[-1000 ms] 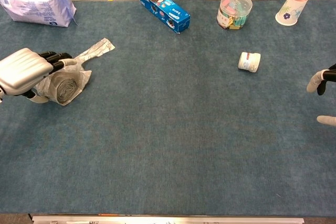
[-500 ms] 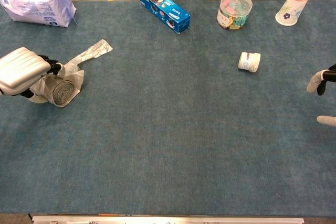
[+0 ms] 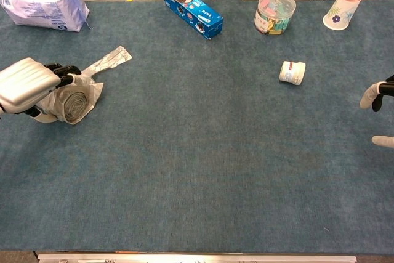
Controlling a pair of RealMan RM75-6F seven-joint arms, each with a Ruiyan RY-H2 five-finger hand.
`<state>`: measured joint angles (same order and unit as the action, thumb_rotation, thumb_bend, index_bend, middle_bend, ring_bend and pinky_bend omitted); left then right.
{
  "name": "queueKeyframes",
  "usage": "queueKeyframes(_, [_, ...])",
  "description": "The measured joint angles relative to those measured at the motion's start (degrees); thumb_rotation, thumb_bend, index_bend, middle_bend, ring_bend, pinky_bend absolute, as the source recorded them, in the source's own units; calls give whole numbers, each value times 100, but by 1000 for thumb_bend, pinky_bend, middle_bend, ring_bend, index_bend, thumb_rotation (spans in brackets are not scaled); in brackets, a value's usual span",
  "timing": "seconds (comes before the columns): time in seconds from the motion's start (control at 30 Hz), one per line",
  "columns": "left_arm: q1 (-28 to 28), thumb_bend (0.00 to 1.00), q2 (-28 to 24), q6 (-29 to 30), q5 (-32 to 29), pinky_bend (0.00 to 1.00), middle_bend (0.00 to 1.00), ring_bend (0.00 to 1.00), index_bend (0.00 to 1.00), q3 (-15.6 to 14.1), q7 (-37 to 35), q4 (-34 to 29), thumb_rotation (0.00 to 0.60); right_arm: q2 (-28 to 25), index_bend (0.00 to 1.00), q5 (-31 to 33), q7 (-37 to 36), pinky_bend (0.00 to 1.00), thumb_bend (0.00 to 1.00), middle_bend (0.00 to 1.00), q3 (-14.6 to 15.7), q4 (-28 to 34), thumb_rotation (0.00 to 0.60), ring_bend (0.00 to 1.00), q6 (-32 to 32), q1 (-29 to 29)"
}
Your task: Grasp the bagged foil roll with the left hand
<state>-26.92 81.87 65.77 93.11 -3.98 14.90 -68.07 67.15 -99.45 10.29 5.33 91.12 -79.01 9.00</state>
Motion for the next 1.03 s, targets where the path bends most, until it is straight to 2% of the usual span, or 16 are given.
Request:
queueKeyframes(0.1, [16,101,49,114,53,660,435,446,430,7,-92,86,600,4,449,5,4,487,0,542,0,-2,600,365,8,1])
queueKeyframes(0.2, [29,155,96,225,100,698,489,484,530,19,-154,153,600,4,449,9,4,487,0,542,-2,-3,600,365,9,2])
queueKeyframes(0.27, [50,184,121,261,87,706,496,489,546,35,-207,170,600,2,449,7,4,487,0,542,-5,0,600,365,1,0])
queueKeyframes(0.37, [63,185,98,258,70,702,455,467,444,30,-316,142,600,-4,449,6,-1,487,0,542,-8,3,600,365,-8,-1])
queueKeyframes(0.5, [68,184,13,183,10,640,280,358,225,22,-350,18,600,-2,449,0,-11,487,0,542,-5,-1,600,365,-2,2])
queueKeyframes(0.6, [67,183,-48,170,-19,598,183,293,136,32,-381,-96,600,-2,449,14,-27,488,0,542,-7,-9,600,365,14,8])
queueKeyframes(0.83, [41,179,-83,154,-54,524,117,222,106,78,-413,-185,600,-36,449,73,-137,488,0,542,-43,-23,600,365,46,40])
queueKeyframes(1.03, [109,94,-168,208,-160,451,93,173,113,114,-349,-354,600,-30,449,63,-215,487,0,542,-42,-65,600,365,88,76])
